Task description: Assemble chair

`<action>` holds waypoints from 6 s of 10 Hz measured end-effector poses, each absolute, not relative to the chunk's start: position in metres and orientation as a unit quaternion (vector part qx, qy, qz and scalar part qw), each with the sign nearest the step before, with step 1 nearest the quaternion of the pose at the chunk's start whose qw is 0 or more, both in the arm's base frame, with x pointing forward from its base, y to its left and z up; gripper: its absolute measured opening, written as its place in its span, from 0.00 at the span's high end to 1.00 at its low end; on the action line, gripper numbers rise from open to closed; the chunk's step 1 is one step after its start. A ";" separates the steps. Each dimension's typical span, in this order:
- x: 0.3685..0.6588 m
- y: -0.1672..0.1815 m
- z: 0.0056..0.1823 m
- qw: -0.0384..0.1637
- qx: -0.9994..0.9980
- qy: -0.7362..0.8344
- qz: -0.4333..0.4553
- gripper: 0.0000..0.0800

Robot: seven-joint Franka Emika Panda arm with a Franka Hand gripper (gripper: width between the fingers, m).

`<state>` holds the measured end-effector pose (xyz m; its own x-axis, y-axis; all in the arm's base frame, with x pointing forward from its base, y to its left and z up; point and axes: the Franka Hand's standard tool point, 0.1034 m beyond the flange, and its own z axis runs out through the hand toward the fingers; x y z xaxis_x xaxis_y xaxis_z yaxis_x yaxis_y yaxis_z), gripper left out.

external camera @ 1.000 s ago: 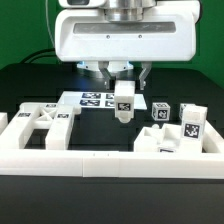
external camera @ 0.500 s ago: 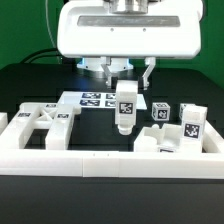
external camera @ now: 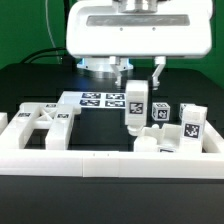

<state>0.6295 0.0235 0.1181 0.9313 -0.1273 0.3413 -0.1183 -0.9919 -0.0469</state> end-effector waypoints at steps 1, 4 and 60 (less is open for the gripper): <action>0.634 0.031 0.123 0.015 -0.982 0.059 -0.178 0.64; 0.635 0.031 0.122 0.012 -0.978 0.058 -0.198 0.64; 0.626 0.039 0.081 0.064 -0.879 0.469 -0.059 0.64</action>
Offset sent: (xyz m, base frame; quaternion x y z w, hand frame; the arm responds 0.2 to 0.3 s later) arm 0.0000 0.0000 0.0000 0.0000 0.0000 0.0000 1.0000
